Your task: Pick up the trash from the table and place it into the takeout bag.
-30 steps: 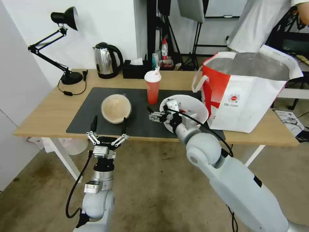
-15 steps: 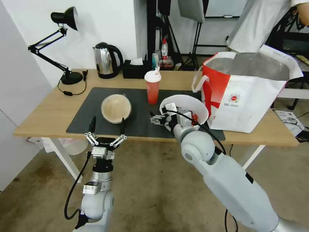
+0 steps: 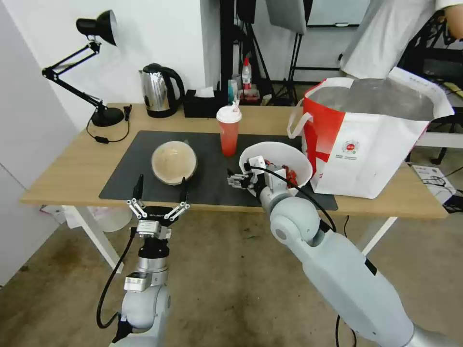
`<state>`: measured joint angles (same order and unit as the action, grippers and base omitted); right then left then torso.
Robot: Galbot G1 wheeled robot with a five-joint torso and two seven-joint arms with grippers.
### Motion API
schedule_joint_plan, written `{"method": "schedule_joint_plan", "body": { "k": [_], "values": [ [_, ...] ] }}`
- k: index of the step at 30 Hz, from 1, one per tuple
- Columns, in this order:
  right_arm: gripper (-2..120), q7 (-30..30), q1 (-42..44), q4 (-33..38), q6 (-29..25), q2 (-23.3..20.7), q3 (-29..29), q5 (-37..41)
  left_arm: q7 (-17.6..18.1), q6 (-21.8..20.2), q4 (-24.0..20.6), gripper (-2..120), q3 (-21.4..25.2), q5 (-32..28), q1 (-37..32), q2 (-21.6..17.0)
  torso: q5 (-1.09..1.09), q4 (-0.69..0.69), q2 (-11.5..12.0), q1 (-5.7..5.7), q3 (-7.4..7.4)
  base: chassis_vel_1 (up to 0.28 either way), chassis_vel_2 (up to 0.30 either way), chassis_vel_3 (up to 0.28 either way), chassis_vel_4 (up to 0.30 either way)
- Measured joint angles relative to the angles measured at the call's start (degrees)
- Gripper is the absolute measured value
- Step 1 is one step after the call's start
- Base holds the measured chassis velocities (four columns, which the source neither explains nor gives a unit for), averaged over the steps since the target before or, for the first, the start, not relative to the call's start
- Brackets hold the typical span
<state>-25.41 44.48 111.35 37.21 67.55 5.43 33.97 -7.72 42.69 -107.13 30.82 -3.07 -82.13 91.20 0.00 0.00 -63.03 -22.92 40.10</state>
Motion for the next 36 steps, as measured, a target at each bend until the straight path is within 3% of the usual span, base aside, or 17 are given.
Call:
{"method": "schedule_joint_plan", "body": {
  "k": [22,26,36],
  "values": [
    [6,0.0,0.4,-0.3,0.0,0.2,-0.1,-0.1,0.1,0.2,0.4,100,0.1,0.0,0.2,0.0,0.00,0.00,0.0,0.00,0.00,0.000,0.000,0.000,0.000],
    [0,-0.1,0.4,-0.3,0.0,0.2,-0.2,-0.1,0.1,0.3,0.5,100,0.2,0.0,0.2,0.0,0.00,0.00,0.0,0.00,0.00,0.000,0.000,0.000,0.000],
    [0,-0.1,0.3,-0.3,0.0,0.3,-0.1,-0.2,0.1,0.4,0.5,100,0.3,0.0,0.2,0.0,0.00,0.00,0.0,0.00,0.00,0.000,0.000,0.000,0.000]
  ]
}}
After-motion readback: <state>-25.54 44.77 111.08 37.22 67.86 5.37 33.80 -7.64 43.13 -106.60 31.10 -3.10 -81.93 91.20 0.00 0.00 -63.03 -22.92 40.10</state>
